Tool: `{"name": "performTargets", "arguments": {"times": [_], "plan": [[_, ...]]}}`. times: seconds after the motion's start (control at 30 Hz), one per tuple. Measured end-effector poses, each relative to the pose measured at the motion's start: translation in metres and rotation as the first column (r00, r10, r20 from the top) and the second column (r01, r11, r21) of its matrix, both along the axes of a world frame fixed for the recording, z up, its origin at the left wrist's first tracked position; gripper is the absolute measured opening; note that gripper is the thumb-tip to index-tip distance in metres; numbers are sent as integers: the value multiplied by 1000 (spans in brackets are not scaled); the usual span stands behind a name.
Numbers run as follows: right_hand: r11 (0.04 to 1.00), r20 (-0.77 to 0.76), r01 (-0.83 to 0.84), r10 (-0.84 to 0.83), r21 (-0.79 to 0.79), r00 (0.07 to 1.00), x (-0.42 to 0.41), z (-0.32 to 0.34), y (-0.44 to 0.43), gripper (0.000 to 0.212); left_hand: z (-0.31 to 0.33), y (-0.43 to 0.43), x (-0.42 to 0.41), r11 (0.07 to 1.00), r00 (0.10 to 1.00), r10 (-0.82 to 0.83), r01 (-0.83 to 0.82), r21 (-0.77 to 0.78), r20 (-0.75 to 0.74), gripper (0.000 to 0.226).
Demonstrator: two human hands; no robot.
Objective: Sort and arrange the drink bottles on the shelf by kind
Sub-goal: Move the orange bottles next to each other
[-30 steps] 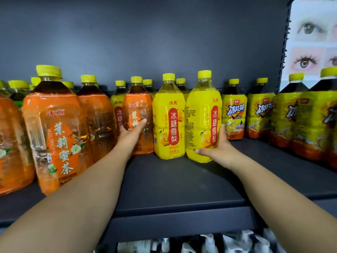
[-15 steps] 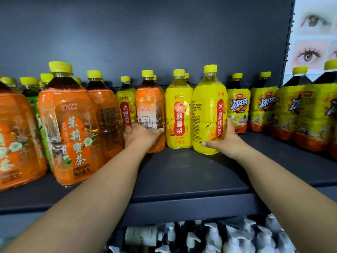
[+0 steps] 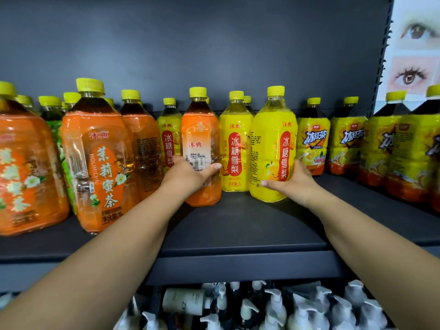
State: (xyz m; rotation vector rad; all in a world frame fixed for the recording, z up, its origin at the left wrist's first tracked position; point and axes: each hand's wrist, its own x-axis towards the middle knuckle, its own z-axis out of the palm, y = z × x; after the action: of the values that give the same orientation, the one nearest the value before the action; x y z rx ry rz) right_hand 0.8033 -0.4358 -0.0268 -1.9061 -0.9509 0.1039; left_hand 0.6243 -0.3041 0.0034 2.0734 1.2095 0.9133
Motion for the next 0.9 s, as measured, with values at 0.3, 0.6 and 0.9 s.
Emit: {"name": "performTargets", "arguments": {"times": [0.3,0.6,0.9], "plan": [[973,130,-42,73,-227,989,-22,10,23,117,-29,-39,-75,995,959,-81,60,86,271,80],[957,325,166,-82,-239,942,-49,13,11,99,-40,-47,-99,991,861,-132,105,82,491,104],[954,369,-52,-64,296,927,-107,29,30,64,-48,-50,-116,987,912,-33,-35,158,408,103]]}}
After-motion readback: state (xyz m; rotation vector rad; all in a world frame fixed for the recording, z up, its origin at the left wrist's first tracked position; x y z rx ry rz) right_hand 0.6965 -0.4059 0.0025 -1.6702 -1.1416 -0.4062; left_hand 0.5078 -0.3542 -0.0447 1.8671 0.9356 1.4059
